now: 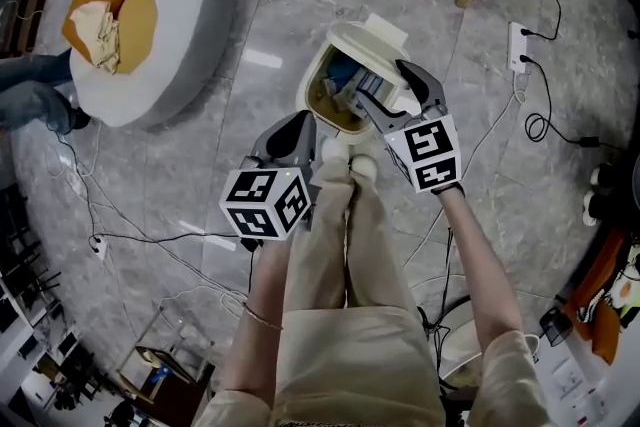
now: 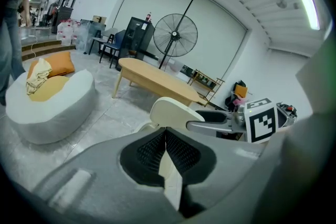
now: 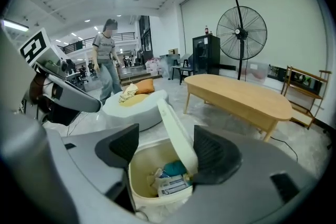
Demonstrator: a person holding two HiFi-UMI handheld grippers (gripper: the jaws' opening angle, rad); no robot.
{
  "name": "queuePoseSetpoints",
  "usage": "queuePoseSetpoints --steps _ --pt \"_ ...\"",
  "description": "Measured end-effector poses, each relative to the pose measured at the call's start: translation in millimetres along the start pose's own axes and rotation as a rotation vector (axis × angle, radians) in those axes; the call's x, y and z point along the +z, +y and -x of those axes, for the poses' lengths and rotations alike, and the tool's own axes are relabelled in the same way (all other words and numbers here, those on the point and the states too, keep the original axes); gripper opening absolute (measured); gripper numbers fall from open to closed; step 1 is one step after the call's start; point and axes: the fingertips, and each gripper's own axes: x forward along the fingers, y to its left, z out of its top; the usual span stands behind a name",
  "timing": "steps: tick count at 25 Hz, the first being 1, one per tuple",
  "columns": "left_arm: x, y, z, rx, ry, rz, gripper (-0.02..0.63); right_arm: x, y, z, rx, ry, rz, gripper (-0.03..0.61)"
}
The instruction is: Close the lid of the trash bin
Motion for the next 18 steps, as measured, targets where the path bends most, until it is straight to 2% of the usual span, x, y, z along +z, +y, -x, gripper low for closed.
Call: queuePoseSetpoints --steps 18 --pt "-45.7 10.0 31.6 0.064 -0.027 0.073 0.023 -44.1 57.4 -4.1 0.1 0.052 0.013 0.327"
